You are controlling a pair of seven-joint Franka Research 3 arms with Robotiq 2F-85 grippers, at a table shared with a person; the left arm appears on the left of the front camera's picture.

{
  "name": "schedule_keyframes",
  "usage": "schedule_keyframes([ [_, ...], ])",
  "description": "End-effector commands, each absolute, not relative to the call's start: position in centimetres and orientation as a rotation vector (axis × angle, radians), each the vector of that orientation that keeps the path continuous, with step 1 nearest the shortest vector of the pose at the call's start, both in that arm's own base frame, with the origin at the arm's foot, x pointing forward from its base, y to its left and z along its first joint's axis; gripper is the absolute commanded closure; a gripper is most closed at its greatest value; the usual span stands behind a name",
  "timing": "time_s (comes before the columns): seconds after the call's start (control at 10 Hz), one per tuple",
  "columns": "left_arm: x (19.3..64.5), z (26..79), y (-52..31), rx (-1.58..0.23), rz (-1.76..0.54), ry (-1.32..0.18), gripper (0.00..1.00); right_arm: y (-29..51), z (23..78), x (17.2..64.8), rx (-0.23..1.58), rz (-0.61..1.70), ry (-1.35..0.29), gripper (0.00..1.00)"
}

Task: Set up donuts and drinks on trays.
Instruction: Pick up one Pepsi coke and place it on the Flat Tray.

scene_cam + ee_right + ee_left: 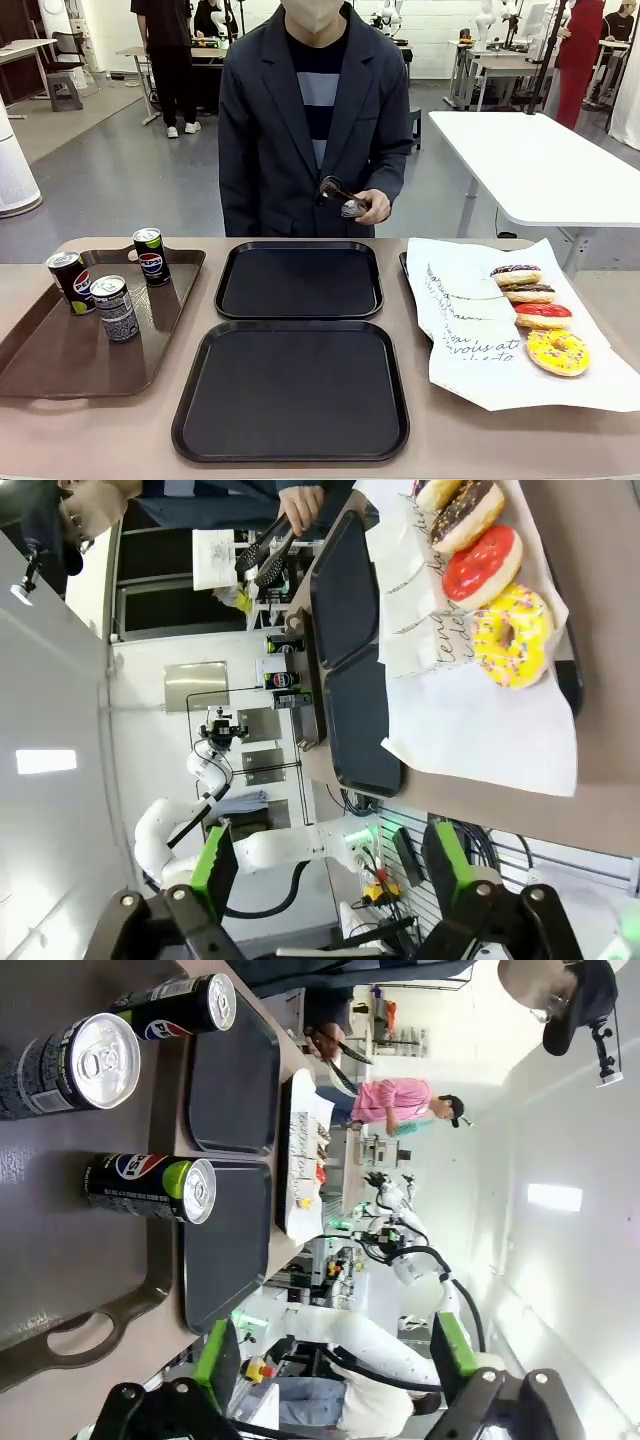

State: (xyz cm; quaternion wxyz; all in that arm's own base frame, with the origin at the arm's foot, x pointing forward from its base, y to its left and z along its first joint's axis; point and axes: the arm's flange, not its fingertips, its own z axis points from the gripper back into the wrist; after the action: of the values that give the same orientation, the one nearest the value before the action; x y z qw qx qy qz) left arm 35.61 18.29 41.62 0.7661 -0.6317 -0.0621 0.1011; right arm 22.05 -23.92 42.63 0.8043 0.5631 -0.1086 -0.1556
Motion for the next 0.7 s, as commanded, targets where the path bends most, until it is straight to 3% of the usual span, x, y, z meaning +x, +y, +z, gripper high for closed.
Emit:
schedule_keyframes([
  [0.0, 35.80, 41.06, 18.13, -1.400, 0.225, -0.122, 0.00, -23.10, 42.97, 22.52, 1.190, -0.330, -0.239, 0.00],
  [0.6, 35.80, 41.06, 18.13, -1.400, 0.225, -0.122, 0.00, -23.10, 42.97, 22.52, 1.190, -0.330, -0.239, 0.00],
])
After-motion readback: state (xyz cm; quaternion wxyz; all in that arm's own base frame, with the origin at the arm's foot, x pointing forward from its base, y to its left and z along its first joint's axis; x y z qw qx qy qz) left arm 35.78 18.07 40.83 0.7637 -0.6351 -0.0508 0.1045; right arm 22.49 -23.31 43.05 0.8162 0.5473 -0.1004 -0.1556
